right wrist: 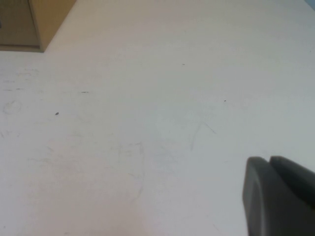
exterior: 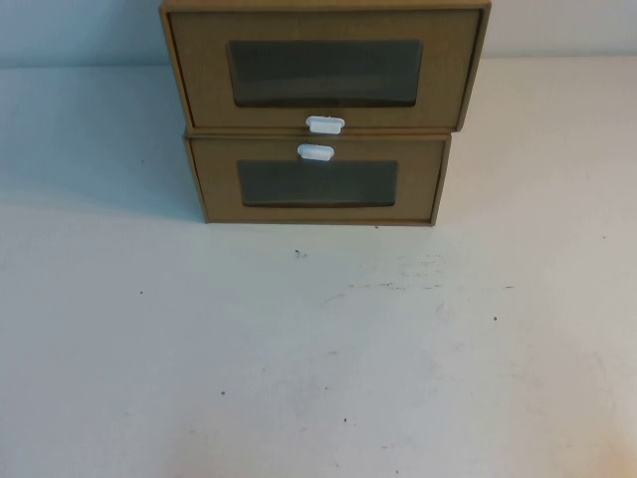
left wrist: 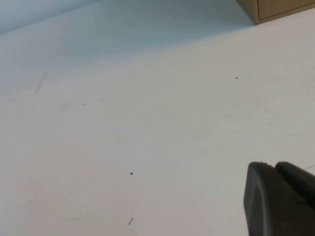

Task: Open the shoe box
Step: 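Pull the top drawer of the cardboard box fully open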

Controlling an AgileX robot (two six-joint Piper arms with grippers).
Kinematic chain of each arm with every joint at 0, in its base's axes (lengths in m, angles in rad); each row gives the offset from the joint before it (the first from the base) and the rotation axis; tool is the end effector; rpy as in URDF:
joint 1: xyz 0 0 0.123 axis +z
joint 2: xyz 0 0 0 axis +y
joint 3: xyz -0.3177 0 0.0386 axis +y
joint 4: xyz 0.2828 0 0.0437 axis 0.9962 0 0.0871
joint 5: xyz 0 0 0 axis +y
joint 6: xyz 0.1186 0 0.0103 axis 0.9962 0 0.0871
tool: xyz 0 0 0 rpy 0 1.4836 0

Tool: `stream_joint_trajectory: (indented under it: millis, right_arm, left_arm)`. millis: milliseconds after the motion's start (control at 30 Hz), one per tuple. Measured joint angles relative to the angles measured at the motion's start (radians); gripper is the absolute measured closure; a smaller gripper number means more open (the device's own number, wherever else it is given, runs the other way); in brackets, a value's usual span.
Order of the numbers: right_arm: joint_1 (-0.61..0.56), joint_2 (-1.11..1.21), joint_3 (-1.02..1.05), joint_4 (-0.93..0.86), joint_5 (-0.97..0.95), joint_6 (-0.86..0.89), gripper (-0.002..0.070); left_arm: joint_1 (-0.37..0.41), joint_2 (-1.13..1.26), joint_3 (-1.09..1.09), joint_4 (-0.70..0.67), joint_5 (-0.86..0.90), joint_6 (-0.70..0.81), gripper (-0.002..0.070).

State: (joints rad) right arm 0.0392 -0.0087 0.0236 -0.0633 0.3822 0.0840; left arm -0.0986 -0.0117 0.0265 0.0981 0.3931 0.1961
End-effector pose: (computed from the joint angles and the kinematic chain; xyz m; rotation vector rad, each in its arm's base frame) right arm 0.0788 0.0003 0.1620 0.0031 1.8800 0.0221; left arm 0.0783 -0.0032 0.1600 0.3372 1.8626 0.1639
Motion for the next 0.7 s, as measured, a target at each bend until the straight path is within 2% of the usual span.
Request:
stream_joint_trajectory:
  millis: [400,567,700]
  right_arm:
    - [0.000,0.000,0.000,0.000,-0.007,0.000,0.0690]
    - [0.000,0.000,0.000,0.000,-0.072,0.000,0.0689]
    - [0.000,0.000,0.000,0.000,-0.268,0.000,0.0689]
  left_arm:
    - [0.000,0.000,0.000,0.002,-0.051,-0.176,0.0680]
    - [0.000,0.000,0.000,0.002,-0.172,-0.278,0.0680]
    - [0.000,0.000,0.000,0.003,-0.358,-0.322,0.0680]
